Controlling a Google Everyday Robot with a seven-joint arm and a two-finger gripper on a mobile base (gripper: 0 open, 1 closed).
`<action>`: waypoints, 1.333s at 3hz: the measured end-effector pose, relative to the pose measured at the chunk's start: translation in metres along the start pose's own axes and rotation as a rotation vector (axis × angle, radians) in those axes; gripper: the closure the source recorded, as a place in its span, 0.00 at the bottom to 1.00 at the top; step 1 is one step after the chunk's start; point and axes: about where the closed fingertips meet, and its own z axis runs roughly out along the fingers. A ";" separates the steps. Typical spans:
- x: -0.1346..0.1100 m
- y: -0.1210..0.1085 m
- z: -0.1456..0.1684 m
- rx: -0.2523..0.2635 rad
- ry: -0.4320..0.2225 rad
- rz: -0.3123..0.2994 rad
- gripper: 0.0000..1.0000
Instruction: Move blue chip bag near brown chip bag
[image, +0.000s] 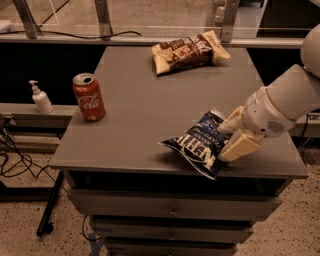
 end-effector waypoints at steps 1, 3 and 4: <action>0.001 -0.005 -0.004 0.012 0.006 0.017 0.87; -0.021 -0.037 -0.032 0.087 0.033 0.013 1.00; -0.021 -0.037 -0.031 0.087 0.033 0.013 1.00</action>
Offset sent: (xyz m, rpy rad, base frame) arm 0.0253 -0.0117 0.0286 -0.0452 -0.0341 -0.0681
